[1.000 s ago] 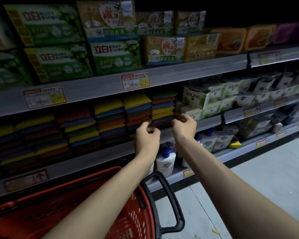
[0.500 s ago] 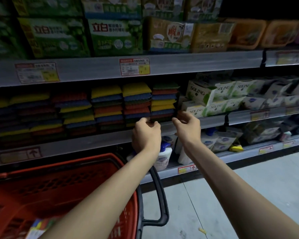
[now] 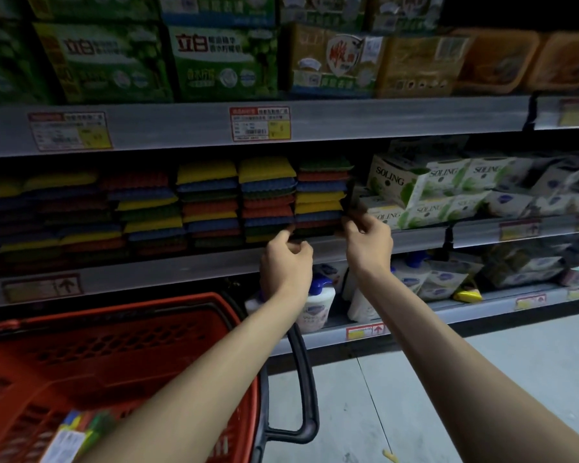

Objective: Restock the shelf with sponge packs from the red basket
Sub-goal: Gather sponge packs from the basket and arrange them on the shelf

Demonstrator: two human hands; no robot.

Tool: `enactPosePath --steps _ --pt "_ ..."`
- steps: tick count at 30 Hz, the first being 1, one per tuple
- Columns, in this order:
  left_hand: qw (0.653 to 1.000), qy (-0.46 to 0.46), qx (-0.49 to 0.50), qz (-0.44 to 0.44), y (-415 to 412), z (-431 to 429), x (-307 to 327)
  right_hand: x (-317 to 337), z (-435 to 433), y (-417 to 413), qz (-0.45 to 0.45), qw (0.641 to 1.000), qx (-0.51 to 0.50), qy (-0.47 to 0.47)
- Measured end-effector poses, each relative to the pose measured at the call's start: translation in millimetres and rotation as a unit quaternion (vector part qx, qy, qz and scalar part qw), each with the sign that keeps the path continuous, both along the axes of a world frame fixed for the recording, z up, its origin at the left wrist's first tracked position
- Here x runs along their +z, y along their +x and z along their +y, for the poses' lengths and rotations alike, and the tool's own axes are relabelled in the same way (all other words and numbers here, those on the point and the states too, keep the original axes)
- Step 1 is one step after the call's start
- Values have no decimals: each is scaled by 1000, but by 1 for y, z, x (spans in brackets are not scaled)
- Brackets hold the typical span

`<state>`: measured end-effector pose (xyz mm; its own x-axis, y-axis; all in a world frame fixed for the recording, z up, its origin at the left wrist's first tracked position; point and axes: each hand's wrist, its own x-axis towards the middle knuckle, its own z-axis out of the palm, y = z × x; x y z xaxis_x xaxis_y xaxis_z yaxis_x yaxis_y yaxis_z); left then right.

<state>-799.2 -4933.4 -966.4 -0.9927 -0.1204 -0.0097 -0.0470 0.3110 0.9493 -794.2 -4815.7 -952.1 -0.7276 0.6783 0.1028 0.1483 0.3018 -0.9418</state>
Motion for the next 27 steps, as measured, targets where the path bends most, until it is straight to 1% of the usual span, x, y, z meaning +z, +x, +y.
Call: enactPosePath --steps 6,20,27 --pt "1000 8 3 -2 -5 2 -6 -6 3 -4 13 1000 6 -8" --pt "1000 11 -4 -9 -3 3 -8 -7 0 -14 -19 993 -73 -86" --pt "1000 -5 -15 -16 -4 3 -5 -6 -2 -14 -29 992 -89 -87"
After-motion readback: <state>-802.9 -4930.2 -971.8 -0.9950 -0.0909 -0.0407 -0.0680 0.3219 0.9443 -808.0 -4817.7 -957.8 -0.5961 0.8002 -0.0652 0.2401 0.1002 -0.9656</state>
